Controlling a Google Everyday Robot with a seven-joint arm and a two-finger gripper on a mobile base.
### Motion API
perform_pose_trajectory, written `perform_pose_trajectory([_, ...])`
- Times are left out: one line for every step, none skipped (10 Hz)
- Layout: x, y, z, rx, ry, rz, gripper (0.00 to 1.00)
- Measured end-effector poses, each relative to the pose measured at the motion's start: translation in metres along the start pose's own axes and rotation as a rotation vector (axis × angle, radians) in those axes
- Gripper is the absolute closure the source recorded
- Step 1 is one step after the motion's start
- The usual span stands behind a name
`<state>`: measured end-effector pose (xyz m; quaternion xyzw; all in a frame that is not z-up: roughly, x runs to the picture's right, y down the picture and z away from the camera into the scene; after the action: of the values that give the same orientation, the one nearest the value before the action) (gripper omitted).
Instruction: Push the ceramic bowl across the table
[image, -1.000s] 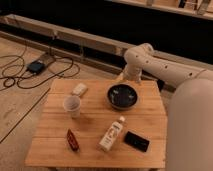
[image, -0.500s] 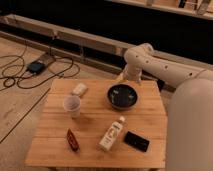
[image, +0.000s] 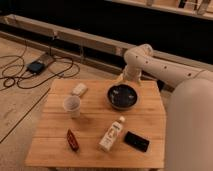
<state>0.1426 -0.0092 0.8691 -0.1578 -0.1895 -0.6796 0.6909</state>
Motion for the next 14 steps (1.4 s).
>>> perform_pose_trajectory([-0.003,-0.005,0.01,0.004,-0.014,-0.012,0.2])
perform_pose_trajectory([-0.007,-0.012,0.026,0.004,-0.033,-0.038,0.2])
perform_pose_trajectory([-0.01,-0.016,0.038,0.0,-0.045,-0.056,0.2])
perform_pose_trajectory([-0.012,-0.018,0.047,-0.003,-0.053,-0.069,0.2])
perform_pose_trajectory([-0.013,-0.021,0.058,-0.01,-0.061,-0.088,0.2])
perform_pose_trajectory([-0.012,-0.021,0.068,-0.02,-0.067,-0.102,0.2])
perform_pose_trajectory([-0.01,-0.02,0.074,-0.027,-0.071,-0.108,0.2])
perform_pose_trajectory([-0.008,-0.018,0.081,-0.036,-0.074,-0.116,0.2])
perform_pose_trajectory([-0.008,-0.018,0.086,-0.041,-0.081,-0.12,0.2])
perform_pose_trajectory([-0.009,-0.018,0.091,-0.044,-0.086,-0.126,0.2])
perform_pose_trajectory([-0.01,-0.019,0.094,-0.044,-0.09,-0.131,0.2])
perform_pose_trajectory([-0.013,-0.025,0.097,-0.038,-0.099,-0.15,0.2])
perform_pose_trajectory([-0.017,-0.03,0.098,-0.033,-0.106,-0.167,0.2])
perform_pose_trajectory([-0.021,-0.034,0.098,-0.027,-0.115,-0.182,0.2])
